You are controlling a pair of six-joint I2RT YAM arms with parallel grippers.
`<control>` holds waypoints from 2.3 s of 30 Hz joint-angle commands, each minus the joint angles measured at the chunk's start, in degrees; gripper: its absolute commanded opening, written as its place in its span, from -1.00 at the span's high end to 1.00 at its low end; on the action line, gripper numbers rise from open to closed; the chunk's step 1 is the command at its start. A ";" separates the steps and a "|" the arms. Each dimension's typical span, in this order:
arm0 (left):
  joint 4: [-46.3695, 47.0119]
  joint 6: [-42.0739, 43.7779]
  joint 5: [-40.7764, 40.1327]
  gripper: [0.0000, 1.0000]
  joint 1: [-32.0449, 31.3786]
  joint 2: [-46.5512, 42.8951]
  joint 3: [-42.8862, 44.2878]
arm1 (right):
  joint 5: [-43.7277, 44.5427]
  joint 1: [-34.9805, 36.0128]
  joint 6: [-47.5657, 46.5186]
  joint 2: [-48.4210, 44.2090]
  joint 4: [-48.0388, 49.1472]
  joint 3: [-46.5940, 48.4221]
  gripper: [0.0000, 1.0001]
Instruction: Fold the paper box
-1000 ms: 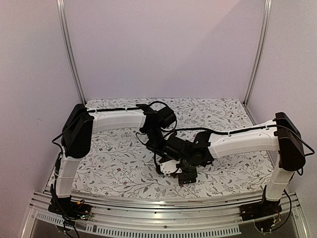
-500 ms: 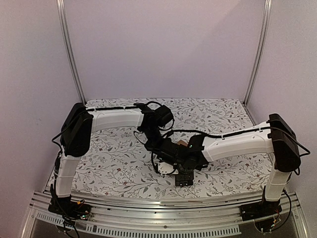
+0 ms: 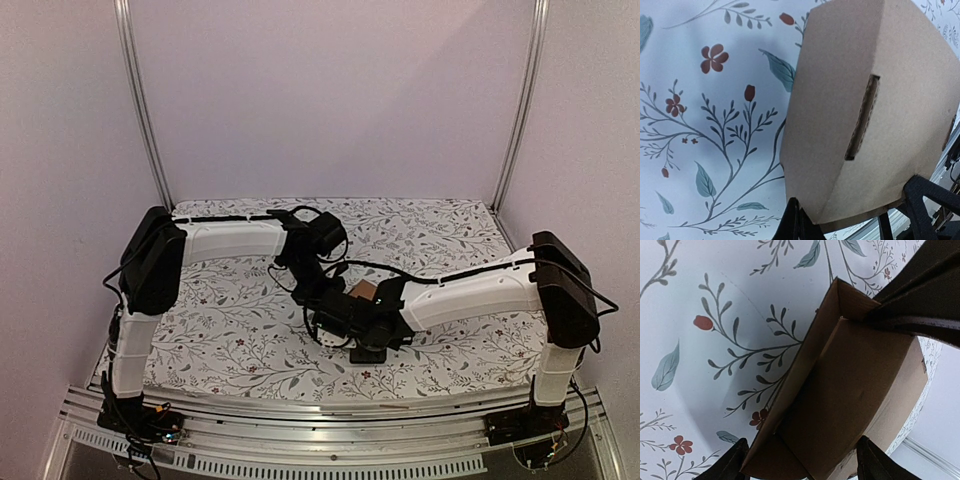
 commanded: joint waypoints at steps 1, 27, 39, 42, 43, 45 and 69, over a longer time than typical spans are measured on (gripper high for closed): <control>2.90 -2.13 3.82 1.00 -0.05 -1.98 -1.04 | -8.03 0.44 0.70 4.20 2.63 -1.22 -0.36; 33.43 -2.45 -12.85 0.61 -4.64 -34.14 -45.90 | -15.52 -4.40 -2.00 0.44 3.36 -5.17 -0.22; 42.87 -5.71 -5.61 0.88 -5.16 -19.56 -39.75 | -16.88 -4.52 -1.48 1.17 3.15 -4.75 -0.23; 46.20 -6.67 -4.44 0.90 -5.15 -17.36 -37.53 | -18.57 -4.49 -1.46 0.90 3.20 -4.81 -0.24; 46.76 -6.92 -4.44 0.90 -5.15 -16.88 -36.65 | -19.10 -4.53 -1.49 0.88 3.14 -4.92 -0.24; 47.11 -7.49 -5.48 0.90 -5.15 -16.36 -35.22 | -19.71 -4.58 -1.46 1.08 3.02 -4.93 -0.24; 85.46 -32.30 -8.34 0.97 -6.30 -15.78 -55.79 | -25.43 -10.63 0.91 -0.65 2.86 -4.38 -0.30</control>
